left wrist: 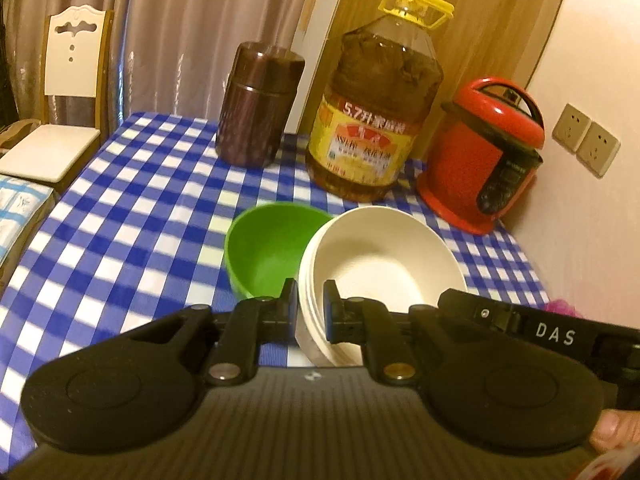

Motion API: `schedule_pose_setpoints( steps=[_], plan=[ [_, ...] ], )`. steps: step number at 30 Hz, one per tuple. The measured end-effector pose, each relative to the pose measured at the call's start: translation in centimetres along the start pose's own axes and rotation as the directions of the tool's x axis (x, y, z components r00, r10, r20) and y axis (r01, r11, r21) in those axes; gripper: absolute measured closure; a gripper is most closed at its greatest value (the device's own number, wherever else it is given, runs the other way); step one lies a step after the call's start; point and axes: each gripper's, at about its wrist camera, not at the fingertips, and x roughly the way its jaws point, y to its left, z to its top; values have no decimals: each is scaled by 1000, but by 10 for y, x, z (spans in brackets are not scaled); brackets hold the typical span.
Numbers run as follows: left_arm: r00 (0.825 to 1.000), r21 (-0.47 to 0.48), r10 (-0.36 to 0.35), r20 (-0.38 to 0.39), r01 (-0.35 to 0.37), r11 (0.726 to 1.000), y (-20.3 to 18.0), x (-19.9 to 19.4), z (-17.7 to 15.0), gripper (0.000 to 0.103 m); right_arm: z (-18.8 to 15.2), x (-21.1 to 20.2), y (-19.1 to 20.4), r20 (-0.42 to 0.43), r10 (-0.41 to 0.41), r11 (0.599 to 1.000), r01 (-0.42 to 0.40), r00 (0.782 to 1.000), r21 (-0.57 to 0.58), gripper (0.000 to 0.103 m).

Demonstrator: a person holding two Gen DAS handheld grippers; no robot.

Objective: Organize plates and bowls
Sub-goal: 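Lift the cream-white bowl and carry it over the green bowl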

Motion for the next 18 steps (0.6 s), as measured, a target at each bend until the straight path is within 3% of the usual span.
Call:
schedule_pose_setpoints(
  steps=[18],
  plan=[
    [1000, -45, 29, 3, -29, 999, 25, 54, 29, 92, 32, 68, -4, -22, 5, 999, -5, 1000, -36, 91]
  ],
)
